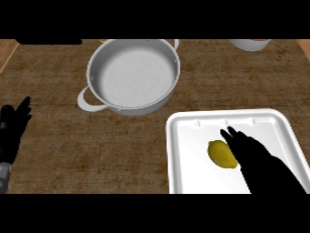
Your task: Pick the lemon from the tray and place it in the pot
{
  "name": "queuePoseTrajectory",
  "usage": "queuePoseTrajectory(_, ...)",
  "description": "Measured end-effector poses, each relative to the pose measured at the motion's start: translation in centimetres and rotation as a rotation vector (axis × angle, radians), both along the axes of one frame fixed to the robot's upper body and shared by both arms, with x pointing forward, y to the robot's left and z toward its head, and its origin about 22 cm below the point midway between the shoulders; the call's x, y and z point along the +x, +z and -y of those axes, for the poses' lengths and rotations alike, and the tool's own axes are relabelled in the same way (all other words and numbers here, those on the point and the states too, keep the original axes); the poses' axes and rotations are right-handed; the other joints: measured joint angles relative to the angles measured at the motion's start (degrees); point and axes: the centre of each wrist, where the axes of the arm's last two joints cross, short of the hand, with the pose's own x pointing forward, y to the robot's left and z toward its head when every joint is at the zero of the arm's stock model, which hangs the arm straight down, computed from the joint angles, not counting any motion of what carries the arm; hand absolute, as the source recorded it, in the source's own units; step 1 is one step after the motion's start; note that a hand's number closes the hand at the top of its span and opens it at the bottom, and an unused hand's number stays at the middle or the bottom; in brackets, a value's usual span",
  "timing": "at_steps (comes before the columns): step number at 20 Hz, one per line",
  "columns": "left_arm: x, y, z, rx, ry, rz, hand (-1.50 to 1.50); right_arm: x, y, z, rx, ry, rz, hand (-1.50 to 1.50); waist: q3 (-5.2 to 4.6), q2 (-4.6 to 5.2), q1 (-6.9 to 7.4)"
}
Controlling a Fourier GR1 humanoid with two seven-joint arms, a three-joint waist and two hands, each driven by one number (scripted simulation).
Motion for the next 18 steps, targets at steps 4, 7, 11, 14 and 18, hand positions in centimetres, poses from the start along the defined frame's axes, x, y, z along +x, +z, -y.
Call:
queuePoseTrajectory(4,0.4,0.1,0.2,-0.004,-0.001,0.004,0.0,1.1,-1.2,-0.5,-0.02,-0.013,-0.026,-1.5,0.03,0.0,-0.11)
queuePoseTrajectory(7,0.4,0.4,0.4,-0.002,-0.001,0.005,0.0,1.7,-2.1,-0.7,-0.039,-0.028,-0.044,-1.5,0.05,-0.01,-0.12)
queuePoseTrajectory(11,0.9,0.6,0.5,-0.003,0.007,0.006,0.0,2.9,-4.0,-0.6,-0.063,-0.047,-0.069,-1.5,0.06,0.01,-0.18)
queuePoseTrajectory(14,0.9,0.7,0.5,-0.004,0.004,-0.003,0.0,3.9,-5.0,-0.9,-0.068,-0.05,-0.063,-1.5,0.07,0.01,-0.16)
queuePoseTrajectory(18,0.4,0.5,1.0,-0.002,0.005,0.002,0.0,4.5,-5.7,-0.6,-0.076,-0.056,-0.054,-1.5,0.07,-0.01,-0.16)
